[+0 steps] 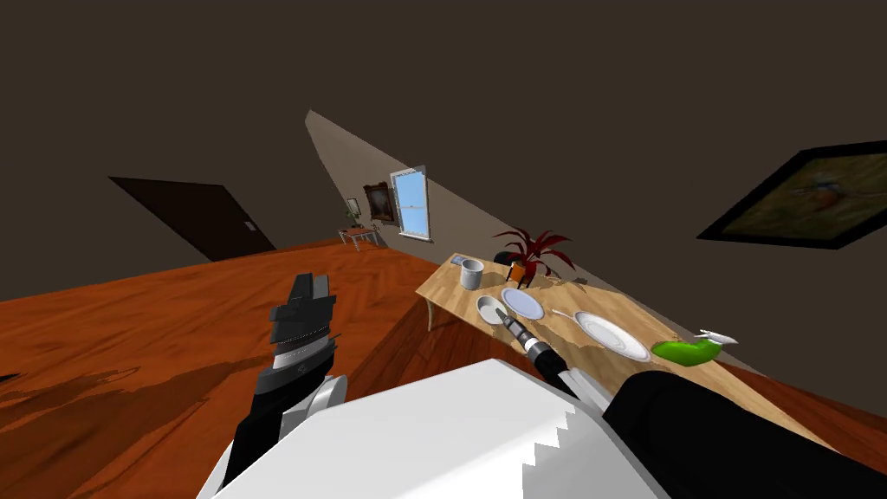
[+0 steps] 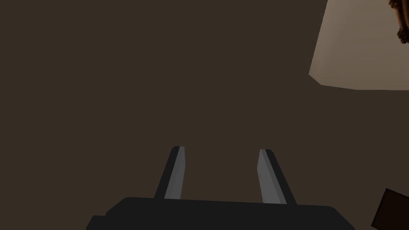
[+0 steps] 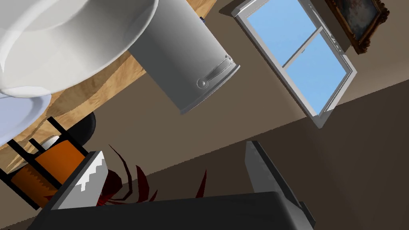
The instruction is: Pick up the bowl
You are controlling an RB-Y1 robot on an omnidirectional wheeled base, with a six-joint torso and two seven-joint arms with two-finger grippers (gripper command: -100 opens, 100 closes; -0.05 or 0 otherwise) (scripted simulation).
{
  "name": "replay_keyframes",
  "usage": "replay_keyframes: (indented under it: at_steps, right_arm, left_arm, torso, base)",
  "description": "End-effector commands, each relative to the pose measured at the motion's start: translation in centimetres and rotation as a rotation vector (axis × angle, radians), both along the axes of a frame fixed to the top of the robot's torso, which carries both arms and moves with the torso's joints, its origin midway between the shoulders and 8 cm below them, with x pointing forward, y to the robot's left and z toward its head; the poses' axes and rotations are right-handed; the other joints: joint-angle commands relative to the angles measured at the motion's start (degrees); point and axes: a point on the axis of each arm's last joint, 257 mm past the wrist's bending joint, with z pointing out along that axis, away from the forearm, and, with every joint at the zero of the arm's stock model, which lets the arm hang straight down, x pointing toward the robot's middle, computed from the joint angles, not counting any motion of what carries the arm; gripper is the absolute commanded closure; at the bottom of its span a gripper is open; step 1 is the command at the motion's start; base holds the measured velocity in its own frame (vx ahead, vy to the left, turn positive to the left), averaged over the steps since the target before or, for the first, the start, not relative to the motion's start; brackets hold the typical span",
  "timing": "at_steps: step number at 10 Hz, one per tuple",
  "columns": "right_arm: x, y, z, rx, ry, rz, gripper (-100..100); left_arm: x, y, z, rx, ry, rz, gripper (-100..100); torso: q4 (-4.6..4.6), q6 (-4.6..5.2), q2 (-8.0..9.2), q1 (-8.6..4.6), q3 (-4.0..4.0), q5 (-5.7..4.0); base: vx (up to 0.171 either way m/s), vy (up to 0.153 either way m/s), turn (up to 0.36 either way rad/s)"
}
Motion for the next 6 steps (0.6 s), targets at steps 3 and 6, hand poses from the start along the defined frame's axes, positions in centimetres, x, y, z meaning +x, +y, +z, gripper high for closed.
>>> replay_keyframes:
  at_steps: [3, 6]
  right_arm:
    - [-2.4, -2.5, -3.0, -0.109, 0.105, 0.006, -100]
    - [-5.9, -5.9, -6.1, -0.236, 0.237, 0.019, -100]
  left_arm:
    - [0.0, 0.0, 0.0, 0.000, 0.000, 0.000, 0]
    - [0.0, 0.0, 0.0, 0.000, 0.000, 0.000, 0]
  torso:
    - [0.01, 0.00, 0.04, -0.02, 0.02, -0.01]
    - [0.01, 0.05, 0.06, -0.05, 0.03, -0.01]
  base:
    - [0.026, 0.058, 0.162]
    - [0.032, 0.065, 0.211]
